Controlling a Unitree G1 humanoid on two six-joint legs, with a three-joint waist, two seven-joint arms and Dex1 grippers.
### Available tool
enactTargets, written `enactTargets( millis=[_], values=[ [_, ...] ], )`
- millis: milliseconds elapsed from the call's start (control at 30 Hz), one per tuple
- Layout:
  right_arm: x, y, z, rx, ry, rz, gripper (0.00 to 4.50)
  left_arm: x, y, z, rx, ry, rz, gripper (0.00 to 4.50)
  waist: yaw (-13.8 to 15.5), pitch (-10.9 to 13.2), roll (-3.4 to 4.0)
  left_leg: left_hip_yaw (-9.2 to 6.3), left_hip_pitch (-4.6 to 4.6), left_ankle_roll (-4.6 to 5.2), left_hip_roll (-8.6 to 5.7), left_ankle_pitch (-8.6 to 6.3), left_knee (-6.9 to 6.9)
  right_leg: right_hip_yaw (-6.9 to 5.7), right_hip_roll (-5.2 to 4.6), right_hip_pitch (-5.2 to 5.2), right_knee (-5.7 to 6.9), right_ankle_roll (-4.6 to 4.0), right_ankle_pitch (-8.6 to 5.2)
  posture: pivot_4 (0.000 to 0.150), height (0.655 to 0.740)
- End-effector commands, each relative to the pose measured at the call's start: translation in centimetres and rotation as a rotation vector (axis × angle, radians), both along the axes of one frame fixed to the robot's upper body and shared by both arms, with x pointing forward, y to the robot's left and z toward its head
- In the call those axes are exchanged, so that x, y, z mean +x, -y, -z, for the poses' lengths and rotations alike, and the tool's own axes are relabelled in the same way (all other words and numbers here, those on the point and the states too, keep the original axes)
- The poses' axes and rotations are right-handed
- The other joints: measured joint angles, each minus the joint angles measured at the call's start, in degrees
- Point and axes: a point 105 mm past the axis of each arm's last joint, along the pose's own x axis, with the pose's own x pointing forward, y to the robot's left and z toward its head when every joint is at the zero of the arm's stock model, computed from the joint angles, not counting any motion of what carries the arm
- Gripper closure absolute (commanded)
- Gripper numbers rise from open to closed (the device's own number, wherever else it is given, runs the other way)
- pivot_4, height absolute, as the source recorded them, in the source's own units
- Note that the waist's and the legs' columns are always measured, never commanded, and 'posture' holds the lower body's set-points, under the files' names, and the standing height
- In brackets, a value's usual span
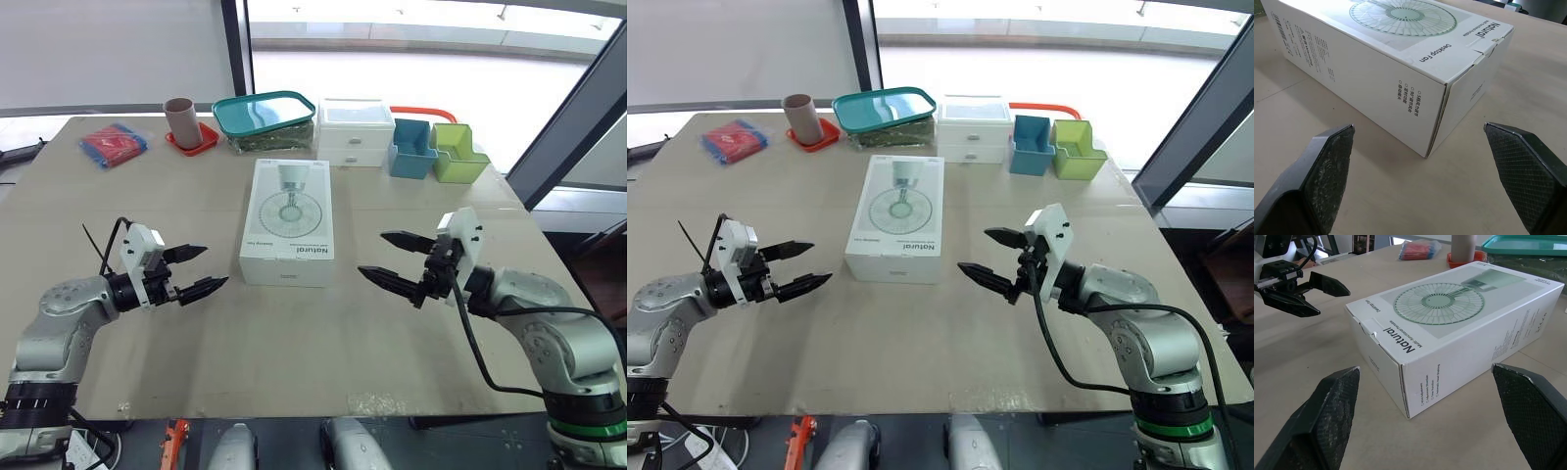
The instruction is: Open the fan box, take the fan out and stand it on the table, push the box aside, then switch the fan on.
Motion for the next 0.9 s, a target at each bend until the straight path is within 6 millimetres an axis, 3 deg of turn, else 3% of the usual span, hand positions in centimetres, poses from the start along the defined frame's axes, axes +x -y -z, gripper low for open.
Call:
enactTargets(
  millis=[33, 700, 767, 867, 900],
  values=[
    [-0.1, -0.3, -0.9, -0.021, 0.049, -0.024, 0.11, 0.0, 0.0, -0.7, -0.002, 0.031, 0.006, 0.0, 0.0, 0.0, 0.0, 0.0, 0.0, 0.0, 0.0, 0.0, 0.0, 0.0, 0.0, 0.0, 0.0, 0.0, 0.0, 0.15, 0.74],
    [0.6, -0.2, -0.2, -0.04, 0.063, -0.007, 0.11, 1.2, -0.3, -2.1, -0.062, 0.037, -0.036, 0.0, 0.0, 0.0, 0.0, 0.0, 0.0, 0.0, 0.0, 0.0, 0.0, 0.0, 0.0, 0.0, 0.0, 0.0, 0.0, 0.15, 0.74],
    [0.6, -0.3, -0.5, -0.033, 0.073, -0.01, 0.0, 1.3, -0.4, -2.7, -0.096, 0.046, -0.032, 0.64, 0.0, 0.0, 0.0, 0.0, 0.0, 0.0, 0.0, 0.0, 0.0, -0.01, 0.0, 0.0, 0.0, 0.0, 0.0, 0.15, 0.74],
    [0.8, -0.7, -1.5, -0.024, 0.105, -0.019, 0.0, 1.6, 0.0, -4.4, -0.152, 0.091, -0.015, 1.03, 0.0, 0.0, 0.0, 0.0, 0.0, 0.0, 0.0, 0.0, 0.01, -0.01, 0.0, 0.0, 0.0, 0.0, 0.0, 0.15, 0.74],
    [0.8, -0.8, -1.7, -0.027, 0.116, -0.018, 0.0, 1.7, 0.1, -4.7, -0.155, 0.104, -0.009, 1.61, 0.0, 0.0, 0.0, 0.0, 0.0, 0.0, 0.0, 0.0, 0.01, -0.01, 0.0, 0.0, 0.0, 0.0, 0.0, 0.15, 0.74]
  ],
)
